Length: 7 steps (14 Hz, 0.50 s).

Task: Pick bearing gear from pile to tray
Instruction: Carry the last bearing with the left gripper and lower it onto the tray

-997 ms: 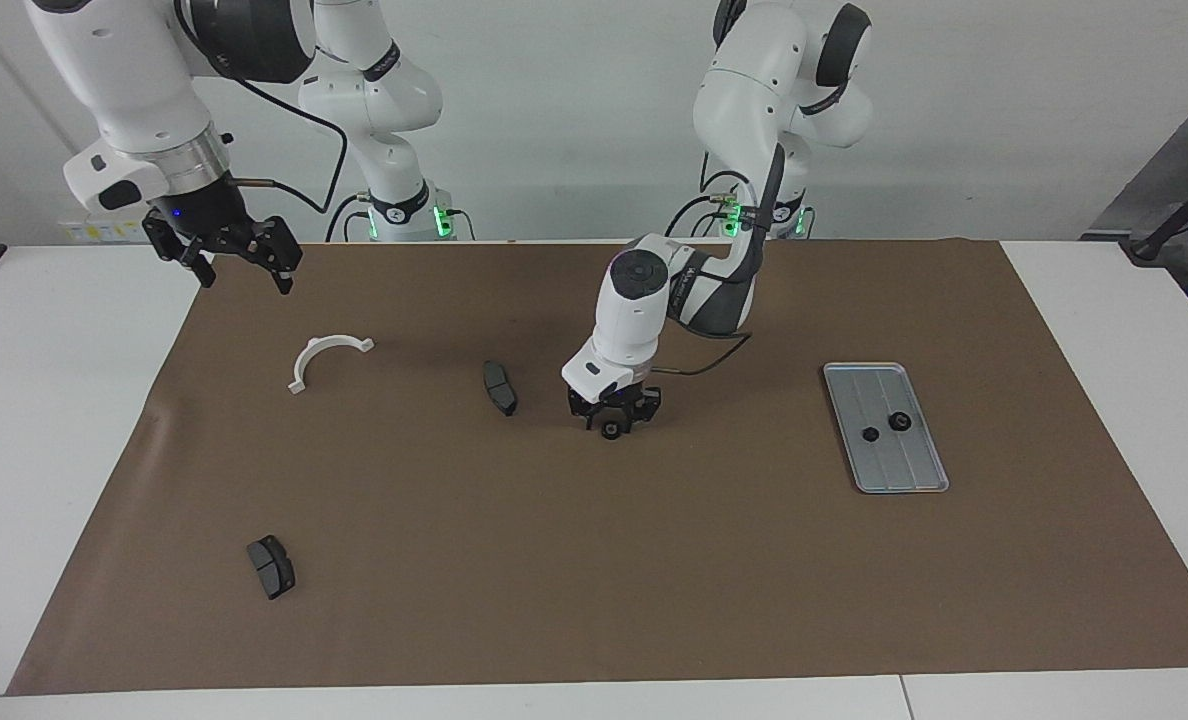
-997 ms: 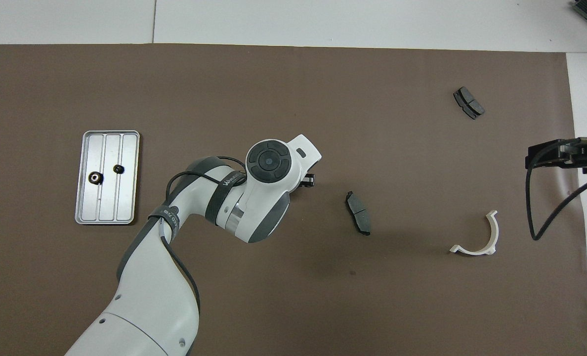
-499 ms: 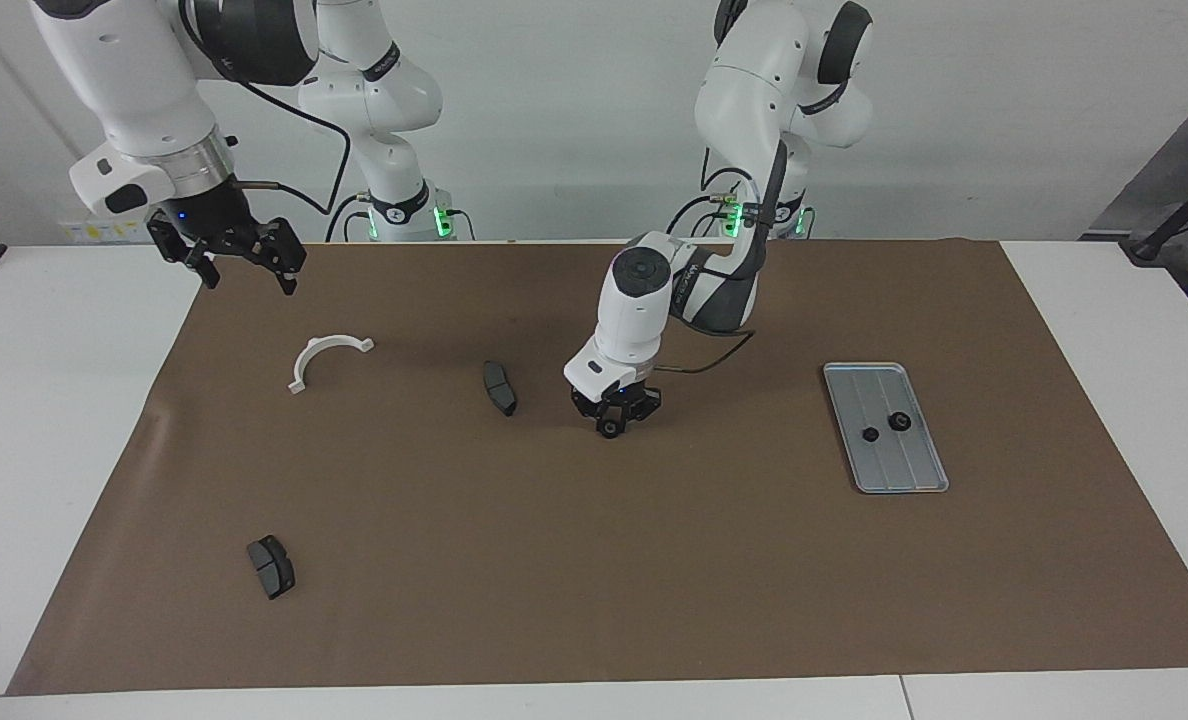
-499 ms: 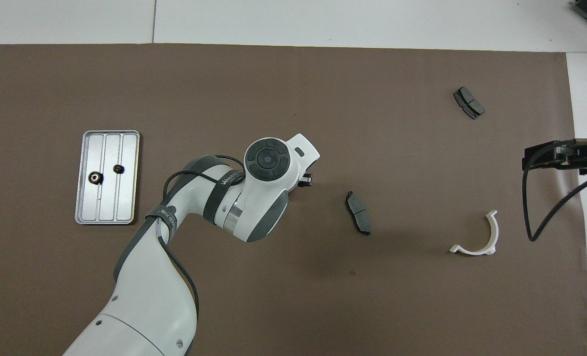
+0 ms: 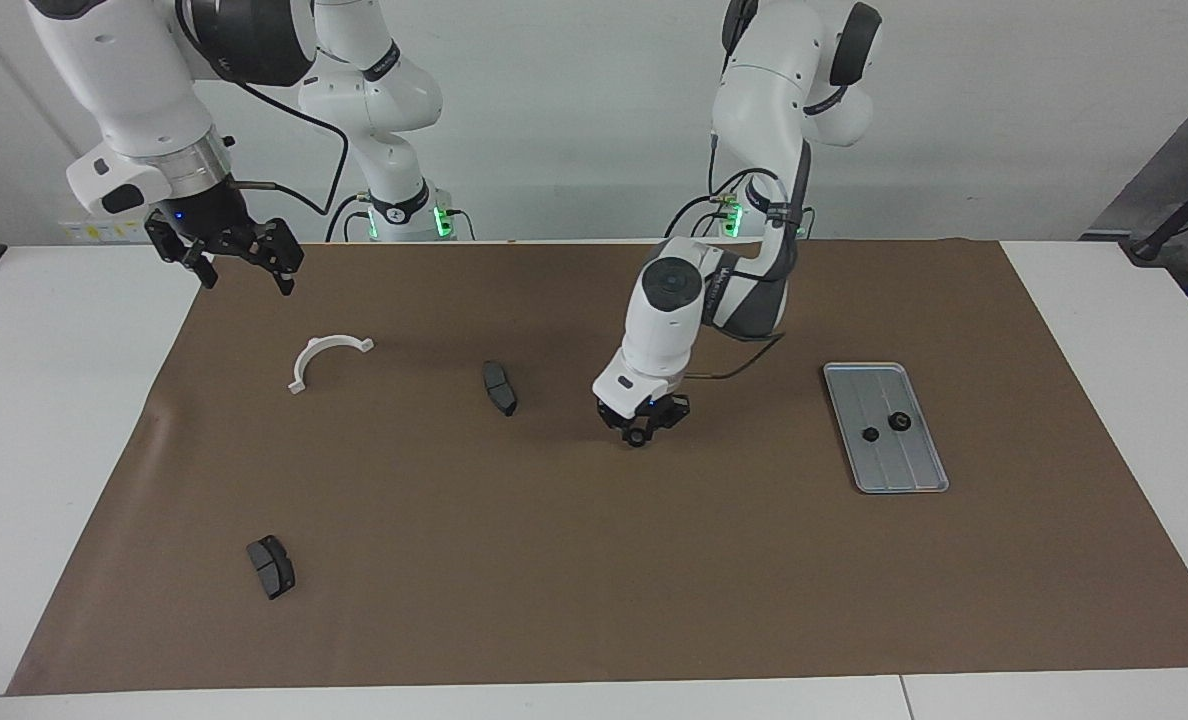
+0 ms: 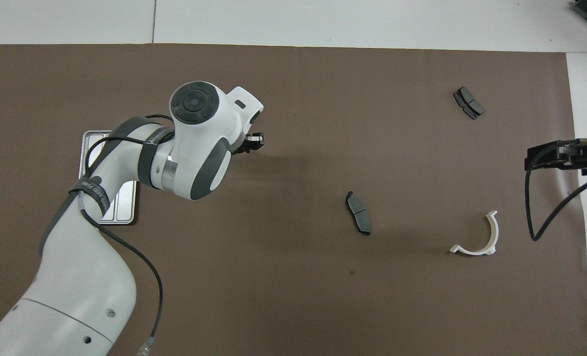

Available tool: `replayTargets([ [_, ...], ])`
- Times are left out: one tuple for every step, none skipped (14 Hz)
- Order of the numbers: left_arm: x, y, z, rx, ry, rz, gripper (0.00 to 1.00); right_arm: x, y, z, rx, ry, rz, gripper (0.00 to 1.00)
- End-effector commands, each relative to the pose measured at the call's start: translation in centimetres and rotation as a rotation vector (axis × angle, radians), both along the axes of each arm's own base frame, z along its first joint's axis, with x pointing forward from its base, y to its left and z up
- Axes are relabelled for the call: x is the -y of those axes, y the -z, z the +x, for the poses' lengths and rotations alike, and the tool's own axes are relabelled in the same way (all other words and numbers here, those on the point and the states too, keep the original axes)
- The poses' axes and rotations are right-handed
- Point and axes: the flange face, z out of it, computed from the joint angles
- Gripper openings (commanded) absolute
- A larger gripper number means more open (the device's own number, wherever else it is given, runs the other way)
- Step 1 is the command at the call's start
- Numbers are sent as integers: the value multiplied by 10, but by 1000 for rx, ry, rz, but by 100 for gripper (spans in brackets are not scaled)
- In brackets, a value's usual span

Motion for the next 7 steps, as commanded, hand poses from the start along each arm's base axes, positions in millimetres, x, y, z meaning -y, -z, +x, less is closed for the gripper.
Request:
replayTargets([
  [-86,-39,7,-35,14,1,0,-4,-15,-5,-2,-41,22,100],
  [-122,-43,6,-62,58,8,0,-5,-19,-6,-17,-40,24,100],
  [-158,-44,1,-87,111,10,0,-5,-19,-6,-26,-40,26,100],
  [-186,-40,-7,-110,155,9,0,-5,-20,-6,-26,-32,26,100],
  [-211,-33,-19,-132,182,6,0,-6,-20,-6,-23,-29,26,100],
  [-232,-25,-34,-158,215,0,0,-6,-19,-6,-21,-31,26,100],
  [-247,-14,-53,-173,257,-6,0,-6,-18,-7,-23,-31,28,100],
])
